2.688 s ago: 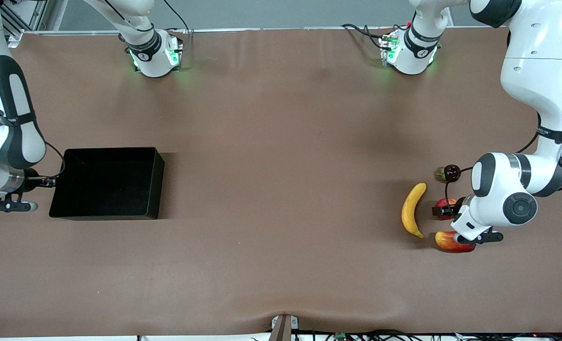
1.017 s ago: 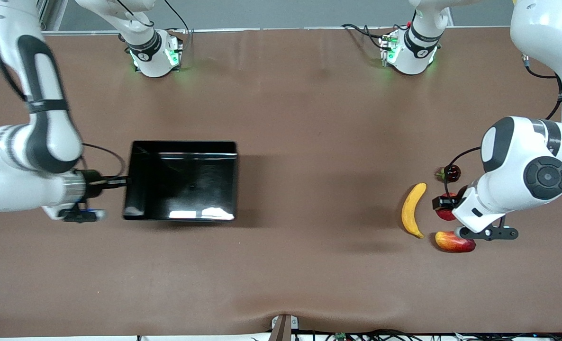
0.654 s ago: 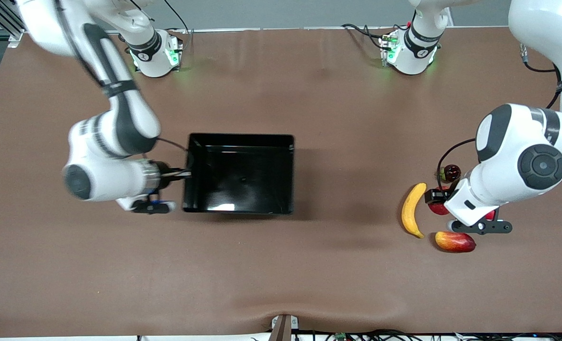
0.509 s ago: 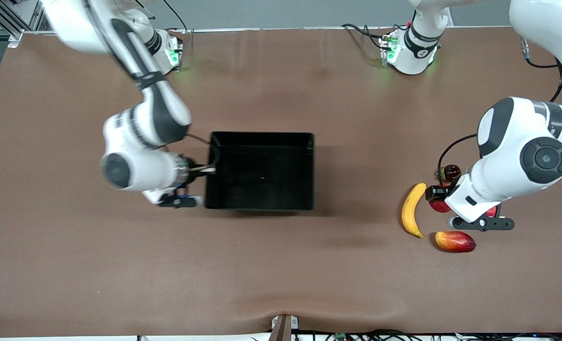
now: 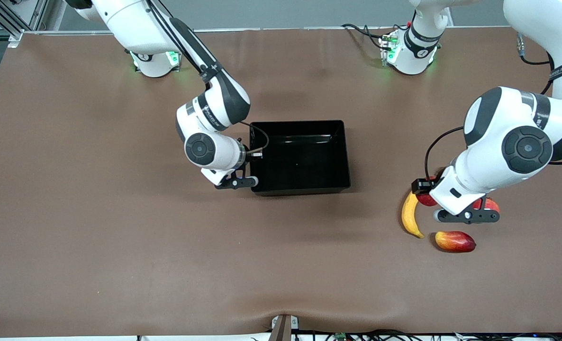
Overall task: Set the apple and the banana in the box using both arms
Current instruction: 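Lift the apple with the left gripper while the right gripper slides the box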
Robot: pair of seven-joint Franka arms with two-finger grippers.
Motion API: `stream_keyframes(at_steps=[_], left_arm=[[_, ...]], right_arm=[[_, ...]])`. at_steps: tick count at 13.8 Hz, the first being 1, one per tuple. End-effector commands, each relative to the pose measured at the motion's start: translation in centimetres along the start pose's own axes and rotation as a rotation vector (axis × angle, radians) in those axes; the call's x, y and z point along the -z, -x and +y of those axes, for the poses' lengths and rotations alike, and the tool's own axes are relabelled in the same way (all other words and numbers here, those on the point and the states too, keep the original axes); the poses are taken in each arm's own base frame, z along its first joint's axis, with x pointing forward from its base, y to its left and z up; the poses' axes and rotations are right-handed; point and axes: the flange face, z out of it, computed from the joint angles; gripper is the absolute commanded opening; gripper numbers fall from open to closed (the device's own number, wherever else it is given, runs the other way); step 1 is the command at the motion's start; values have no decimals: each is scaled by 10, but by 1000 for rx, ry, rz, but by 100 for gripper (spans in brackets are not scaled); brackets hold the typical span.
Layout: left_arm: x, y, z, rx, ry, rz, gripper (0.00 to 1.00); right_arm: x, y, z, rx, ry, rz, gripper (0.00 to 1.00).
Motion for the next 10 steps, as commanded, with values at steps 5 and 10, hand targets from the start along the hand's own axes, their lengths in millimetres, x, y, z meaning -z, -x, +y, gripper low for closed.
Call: stream_keyframes(at_steps=[5, 10], left_arm=[[7, 15, 22, 74, 7, -42, 0], [7, 28, 64, 93, -2, -42, 0]], right_arm=[[20, -19, 25, -186, -33, 18, 100], [183, -35, 89, -245, -75, -22, 100]])
